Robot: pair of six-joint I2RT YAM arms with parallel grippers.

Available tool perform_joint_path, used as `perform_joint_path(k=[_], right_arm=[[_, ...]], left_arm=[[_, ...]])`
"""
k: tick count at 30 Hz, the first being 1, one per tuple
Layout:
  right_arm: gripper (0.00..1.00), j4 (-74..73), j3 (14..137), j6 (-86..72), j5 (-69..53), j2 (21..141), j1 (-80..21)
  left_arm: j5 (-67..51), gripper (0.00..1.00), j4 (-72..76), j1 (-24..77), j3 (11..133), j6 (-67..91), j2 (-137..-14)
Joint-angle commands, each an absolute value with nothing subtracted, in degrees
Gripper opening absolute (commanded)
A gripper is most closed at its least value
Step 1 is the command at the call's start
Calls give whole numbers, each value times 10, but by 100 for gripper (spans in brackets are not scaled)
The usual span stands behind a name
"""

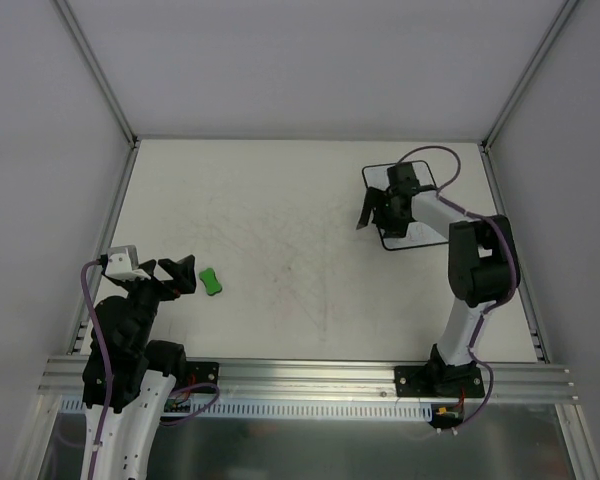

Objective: Erase the whiteboard

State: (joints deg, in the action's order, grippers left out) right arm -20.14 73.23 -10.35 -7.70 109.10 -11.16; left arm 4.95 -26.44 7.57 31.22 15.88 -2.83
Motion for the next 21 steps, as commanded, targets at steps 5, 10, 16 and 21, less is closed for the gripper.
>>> perform_joint_path(k=[5,10,16,21], right_arm=[[83,-253,642,-155,-93,1060,-314],[84,-255,639,-208,-122,1066,-479],[86,-255,685,-243,-187,1105,-611],[89,-256,698,-246,-243,1114,-665]], left_arm=[[38,99,-256,81,313,151,-25],[27,99,-259,81,313,151,-26],[26,99,-262,81,315,152,-30],[26,99,-265,81,316,153,-34]])
